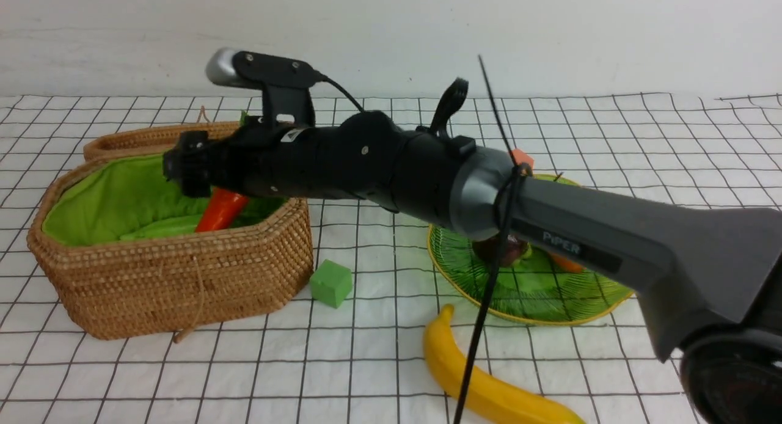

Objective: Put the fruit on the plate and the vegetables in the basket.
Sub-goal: Use the right arm to grab a carrot and put it into the left basket, then use the right arm to grab a banana and put it into the right plate

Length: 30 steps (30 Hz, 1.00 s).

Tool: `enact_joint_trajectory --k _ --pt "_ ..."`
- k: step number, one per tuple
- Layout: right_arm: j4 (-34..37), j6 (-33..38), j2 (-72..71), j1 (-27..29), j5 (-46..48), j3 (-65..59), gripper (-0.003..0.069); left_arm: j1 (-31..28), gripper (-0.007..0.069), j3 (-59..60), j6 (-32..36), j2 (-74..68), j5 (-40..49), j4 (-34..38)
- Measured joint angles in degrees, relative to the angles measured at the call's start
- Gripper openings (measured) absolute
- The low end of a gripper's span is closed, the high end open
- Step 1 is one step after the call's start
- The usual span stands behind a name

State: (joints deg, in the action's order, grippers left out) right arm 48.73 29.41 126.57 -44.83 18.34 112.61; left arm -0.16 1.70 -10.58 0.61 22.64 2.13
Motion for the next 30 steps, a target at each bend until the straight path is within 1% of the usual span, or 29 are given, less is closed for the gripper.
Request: enact_joint_trajectory --k 1,2,3,5,6,7,8,9,12,13,15,16,17,20,22,23,24,26,27,28,30 --pt "-1.44 1.79 -1.57 0.00 4.07 0.41 0.0631 0.00 0.0111 0.00 0.00 0.00 0.00 0.00" --pt "-2.20 2.50 -1.92 0.00 6.13 0.62 0.0629 0.00 0.0111 0.00 0.00 0.00 0.00 0.00" --pt "-5.35 4.18 -4.65 -0.06 13.12 1.20 0.0615 0.00 0.0113 0.00 0.00 0.00 0.00 0.00" --pt "-10.74 4.69 -8.96 -0.06 21.48 1.62 0.0605 0.00 0.0113 0.05 0.00 0.00 0.00 0.00" --pt "-15.93 4.32 -11.51 0.10 27.50 1.92 0.0600 0.00 0.0113 0.05 0.00 0.00 0.00 0.00" --pt "-19.81 3.32 -13.50 0.43 31.69 2.02 0.0597 0.00 0.0113 0.05 0.00 0.00 0.00 0.00" --pt "-22.16 2.70 -14.96 0.65 34.24 2.08 0.0596 0.00 0.0113 0.05 0.00 0.00 0.00 0.00" --pt "-26.77 1.53 -16.60 1.35 38.54 2.07 0.0596 0.00 0.0114 0.05 0.00 0.00 0.00 0.00" --pt "-34.62 -1.82 -20.03 3.82 49.83 1.69 0.0594 0.00 0.0118 0.05 0.00 0.00 0.00 0.00" --pt "-34.91 -2.16 -20.03 4.02 50.22 1.56 0.0594 0.00 0.0119 0.05 0.00 0.00 0.00 0.00" --pt "-36.29 -3.57 -22.73 7.42 52.04 -3.06 0.0593 0.00 0.0124 0.05 0.00 0.00 0.00 0.05" --pt "-36.23 -3.57 -22.88 7.88 52.15 -4.08 0.0593 0.00 0.0124 0.05 0.00 0.00 0.00 0.05" --pt "-35.61 -3.50 -23.67 9.24 52.21 -7.92 0.0593 0.00 0.0125 0.05 0.00 0.00 0.00 0.05" --pt "-35.82 -2.50 -23.81 10.29 51.74 -16.66 0.0593 0.00 0.0128 0.05 0.00 0.00 0.00 0.11" --pt "-36.84 -1.89 -22.85 10.09 48.42 -22.16 0.0593 0.00 0.0130 0.05 0.00 0.00 0.00 0.11" --pt "-36.98 -1.81 -22.73 10.02 48.42 -22.71 0.0593 0.00 0.0131 0.05 0.00 0.00 0.00 0.11" --pt "-38.03 -1.81 -21.51 9.74 44.98 -26.51 0.0593 0.00 0.0132 0.05 0.00 0.00 0.00 0.11" --pt "-39.18 -2.59 -18.65 9.74 38.94 -29.82 0.0593 0.00 0.0134 0.05 0.00 0.00 0.00 0.11" --pt "-39.17 -2.59 -18.65 9.74 38.94 -29.97 0.0593 0.00 0.0134 0.05 0.00 0.00 0.00 0.11" --pt "-38.79 -3.64 -16.47 9.74 36.16 -30.59 0.0592 0.00 0.0134 0.05 0.00 0.00 0.00 0.11" --pt "-37.05 -4.03 -14.43 9.74 34.85 -30.73 0.0590 0.00 0.0134 0.05 0.00 0.00 0.00 0.11"
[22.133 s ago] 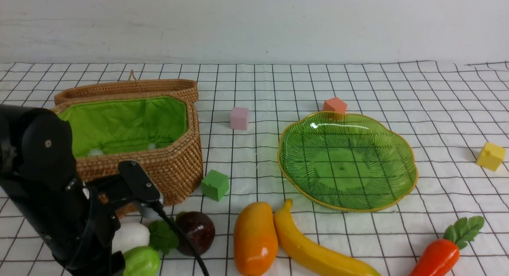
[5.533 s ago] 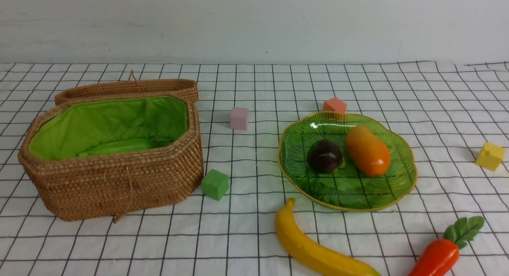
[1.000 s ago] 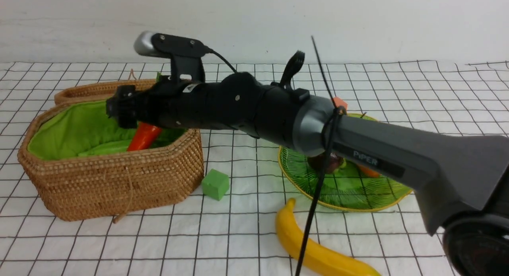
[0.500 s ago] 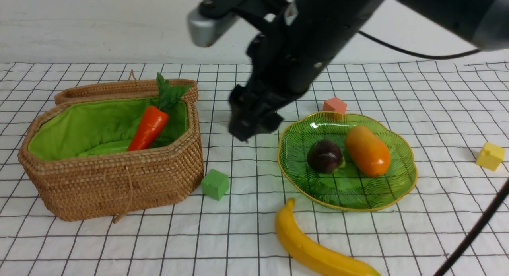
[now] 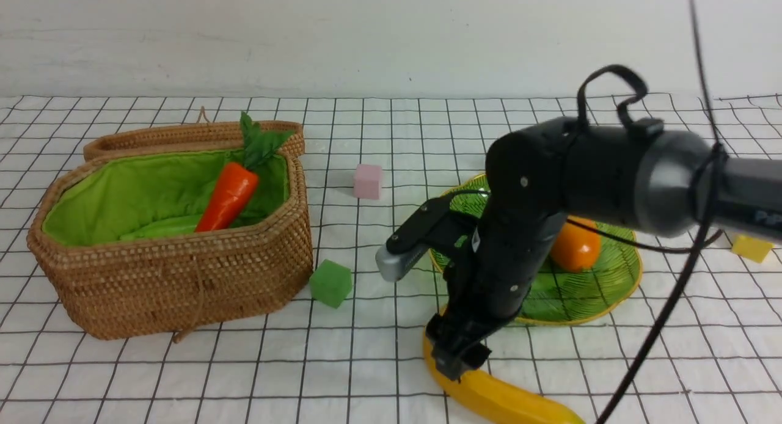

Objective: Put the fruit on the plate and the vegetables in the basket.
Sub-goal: Use the right arm to grab a banana and put it into the right plate

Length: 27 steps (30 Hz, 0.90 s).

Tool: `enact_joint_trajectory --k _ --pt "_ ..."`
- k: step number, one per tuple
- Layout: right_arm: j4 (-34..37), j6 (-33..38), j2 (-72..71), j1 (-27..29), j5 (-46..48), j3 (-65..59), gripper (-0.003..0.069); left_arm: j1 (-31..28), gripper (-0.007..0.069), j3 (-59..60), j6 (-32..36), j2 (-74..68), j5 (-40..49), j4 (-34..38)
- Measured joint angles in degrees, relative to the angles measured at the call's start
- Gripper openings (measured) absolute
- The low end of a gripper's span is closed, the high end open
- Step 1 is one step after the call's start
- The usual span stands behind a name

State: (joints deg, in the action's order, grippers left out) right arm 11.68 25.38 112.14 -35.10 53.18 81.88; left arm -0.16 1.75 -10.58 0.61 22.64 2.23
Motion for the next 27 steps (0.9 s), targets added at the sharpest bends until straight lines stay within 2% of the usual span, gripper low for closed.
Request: enact_joint_trajectory --k 5,7,8,9,10,13,17,21,27 --pt "3.85 0.33 3.81 0.00 -1.34 0.00 0.0549 0.00 0.0138 0.00 0.00 0.00 0.00 0.00" --pt "4.90 0.93 4.69 0.07 -0.83 0.27 0.0461 0.00 0.0142 0.00 0.00 0.00 0.00 0.00" --pt "5.30 1.00 4.76 0.07 -0.06 0.43 0.0388 0.00 0.0144 0.00 0.00 0.00 0.00 0.00" --pt "5.40 1.00 4.83 0.07 0.21 0.48 0.0388 0.00 0.0144 0.00 0.00 0.00 0.00 0.00" --pt "6.68 1.11 5.03 0.07 3.44 1.56 0.0316 0.00 0.0145 0.00 0.00 0.00 0.00 0.00" --pt "7.96 1.11 4.73 0.27 8.89 4.74 0.0331 0.00 0.0146 0.00 0.00 0.00 0.00 0.00" --pt "9.10 0.33 2.57 2.83 11.17 13.10 0.0331 0.00 0.0150 0.00 0.00 0.00 0.00 0.00" --pt "9.16 -1.44 1.57 9.06 7.66 20.72 0.0331 0.00 0.0154 0.00 0.00 0.00 0.00 0.00" --pt "9.52 -3.79 4.22 16.32 2.05 21.87 0.0331 0.00 0.0160 0.00 0.00 0.00 0.00 0.00"
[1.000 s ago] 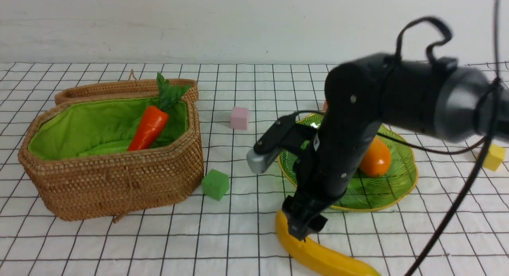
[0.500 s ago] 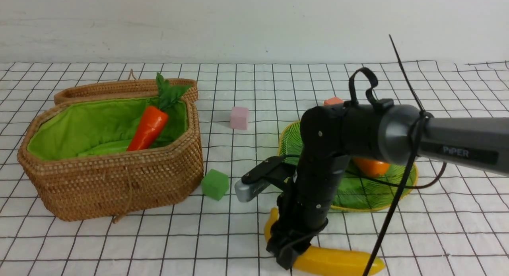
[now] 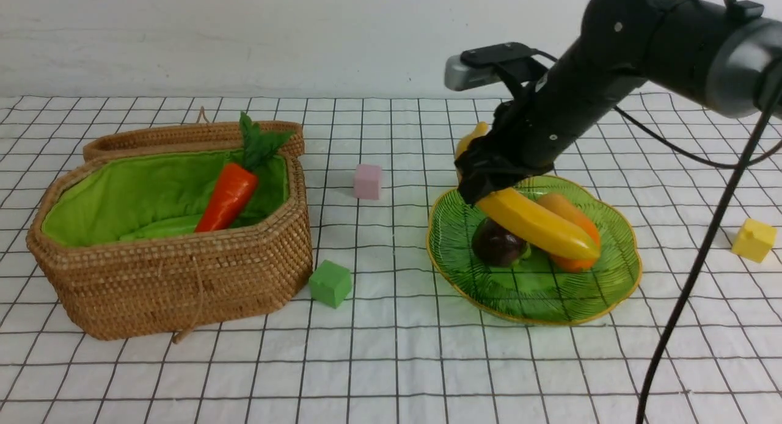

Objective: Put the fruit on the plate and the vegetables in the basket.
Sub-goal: Use the right arm to grab a banana and put it into the right plate

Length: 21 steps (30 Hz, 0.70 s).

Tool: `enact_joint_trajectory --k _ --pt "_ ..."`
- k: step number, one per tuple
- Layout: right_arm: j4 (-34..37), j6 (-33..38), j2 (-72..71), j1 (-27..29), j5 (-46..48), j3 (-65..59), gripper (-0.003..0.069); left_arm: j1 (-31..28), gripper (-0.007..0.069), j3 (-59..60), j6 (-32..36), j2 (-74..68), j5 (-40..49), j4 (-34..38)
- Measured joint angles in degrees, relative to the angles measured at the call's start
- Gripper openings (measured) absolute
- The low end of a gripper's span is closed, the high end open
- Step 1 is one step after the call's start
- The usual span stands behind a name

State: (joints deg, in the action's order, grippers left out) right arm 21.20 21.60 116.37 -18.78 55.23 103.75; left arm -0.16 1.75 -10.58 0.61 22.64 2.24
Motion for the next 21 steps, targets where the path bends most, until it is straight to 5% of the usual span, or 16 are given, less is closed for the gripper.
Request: enact_joint_trajectory --k 8,21 --pt "1.78 3.12 3.88 -0.05 0.94 0.00 0.0332 0.00 0.0167 0.00 0.00 0.00 0.00 0.00" --pt "1.94 1.32 4.17 -0.03 5.58 1.94 0.0585 0.00 0.0186 0.00 0.00 0.00 -0.05 0.04"
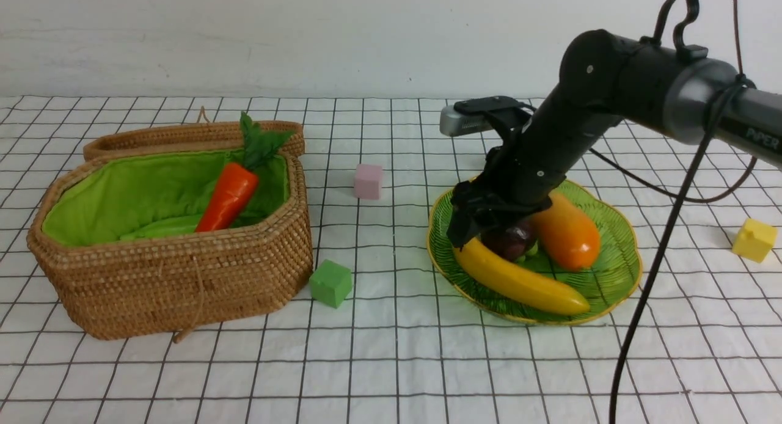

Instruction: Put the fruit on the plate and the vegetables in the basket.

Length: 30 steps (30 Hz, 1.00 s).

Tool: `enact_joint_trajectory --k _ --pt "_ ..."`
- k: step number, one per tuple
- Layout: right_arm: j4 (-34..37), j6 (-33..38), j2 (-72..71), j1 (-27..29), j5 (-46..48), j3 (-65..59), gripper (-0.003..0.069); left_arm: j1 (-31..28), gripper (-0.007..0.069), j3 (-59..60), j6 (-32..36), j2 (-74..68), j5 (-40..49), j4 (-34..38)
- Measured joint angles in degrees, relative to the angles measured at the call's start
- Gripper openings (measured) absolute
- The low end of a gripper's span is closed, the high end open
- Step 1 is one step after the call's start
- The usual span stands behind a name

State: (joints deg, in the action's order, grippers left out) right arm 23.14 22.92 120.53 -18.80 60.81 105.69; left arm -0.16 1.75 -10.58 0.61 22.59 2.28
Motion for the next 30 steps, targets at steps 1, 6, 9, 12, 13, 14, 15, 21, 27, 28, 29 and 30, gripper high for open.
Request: enact_joint_trajectory --k 1,6,9,12,13,14,15,21,27,28,29,30 --pt "-0.36 -0.56 -0.82 0.29 1.77 0.89 0.0586 0.00 0.0187 0.00 0.00 0.00 0.00 0.00" --pt "-2.41 -5.45 -9.65 3.67 8.71 4.68 0.0559 0.00 0.0194 0.00 0.00 0.00 0.00 0.00" --pt "-2.83 -10.32 -18.22 7.86 9.71 5.23 0.0491 0.00 0.0197 0.00 0.00 0.00 0.00 0.00" --pt "-3.44 -13.31 -26.32 11.83 10.24 4.34 0.0381 0.00 0.0198 0.00 0.00 0.00 0.00 0.00" --pt "-3.44 -13.42 -26.90 12.07 10.24 4.16 0.0371 0.00 0.0198 0.00 0.00 0.00 0.00 0.00" --pt "-3.64 -13.87 -30.92 13.72 10.41 2.03 0.0296 0.00 0.0198 0.00 0.00 0.00 0.00 0.00" --pt "-3.64 -14.05 -32.65 14.06 10.41 1.30 0.0272 0.00 0.0198 0.00 0.00 0.00 0.00 0.00" --pt "-3.46 -14.95 -47.18 15.57 11.06 -15.48 -0.0003 0.00 0.0203 0.00 0.00 0.00 0.00 0.00" --pt "0.44 -16.81 -58.62 15.57 11.53 -29.44 -0.0008 0.00 0.0208 0.00 0.00 0.00 0.00 0.00" --pt "0.85 -16.82 -59.74 15.57 11.53 -30.49 -0.0008 0.00 0.0209 0.00 0.00 0.00 0.00 0.00" --pt "1.21 -16.95 -61.58 15.57 11.53 -31.81 -0.0008 0.00 0.0211 0.00 0.00 0.00 0.00 0.00" --pt "1.36 -17.02 -61.98 15.57 11.53 -32.33 -0.0008 0.00 0.0212 0.00 0.00 0.00 0.00 0.00"
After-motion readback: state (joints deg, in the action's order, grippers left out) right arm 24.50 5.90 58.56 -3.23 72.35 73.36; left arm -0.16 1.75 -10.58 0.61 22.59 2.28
